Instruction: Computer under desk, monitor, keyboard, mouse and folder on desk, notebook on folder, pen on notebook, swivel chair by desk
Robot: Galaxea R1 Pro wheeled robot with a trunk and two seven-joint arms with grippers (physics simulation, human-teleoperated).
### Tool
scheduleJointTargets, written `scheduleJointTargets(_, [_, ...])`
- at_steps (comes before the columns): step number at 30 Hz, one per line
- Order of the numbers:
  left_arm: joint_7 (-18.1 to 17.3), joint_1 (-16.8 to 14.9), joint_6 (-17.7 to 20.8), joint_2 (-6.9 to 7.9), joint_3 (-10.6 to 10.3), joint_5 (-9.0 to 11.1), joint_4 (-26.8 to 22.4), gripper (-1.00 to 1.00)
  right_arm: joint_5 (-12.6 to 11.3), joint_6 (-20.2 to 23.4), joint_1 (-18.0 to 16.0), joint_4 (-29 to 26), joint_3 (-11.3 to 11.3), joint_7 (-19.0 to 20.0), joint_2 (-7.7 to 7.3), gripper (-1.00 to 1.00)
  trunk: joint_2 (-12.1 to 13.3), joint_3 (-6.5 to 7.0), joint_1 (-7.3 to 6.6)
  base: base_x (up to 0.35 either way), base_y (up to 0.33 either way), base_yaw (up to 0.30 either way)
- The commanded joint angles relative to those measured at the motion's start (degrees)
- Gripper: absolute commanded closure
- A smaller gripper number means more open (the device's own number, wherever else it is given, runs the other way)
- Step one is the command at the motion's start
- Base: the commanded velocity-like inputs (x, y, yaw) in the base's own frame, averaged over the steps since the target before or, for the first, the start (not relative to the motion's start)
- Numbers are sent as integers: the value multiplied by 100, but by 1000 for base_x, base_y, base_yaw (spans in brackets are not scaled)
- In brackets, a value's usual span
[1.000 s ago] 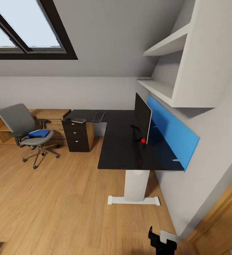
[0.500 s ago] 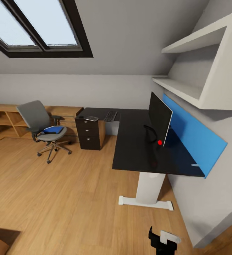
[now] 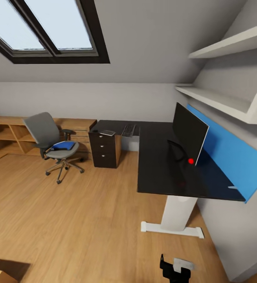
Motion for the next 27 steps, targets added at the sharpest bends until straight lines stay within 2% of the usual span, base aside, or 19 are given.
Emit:
scheduleJointTargets(1, [22, -3, -22, 5, -29, 42, 3, -100, -2, -26, -5, 15, -26, 13, 5, -100, -7, -8, 3, 125, 314, 0])
scheduleJointTargets(27, [25, -2, 4, -14, -23, 51, 30, -100, 29, -32, -4, 42, -15, 33, -7, -100, -7, -8, 3, 153, 313, 0])
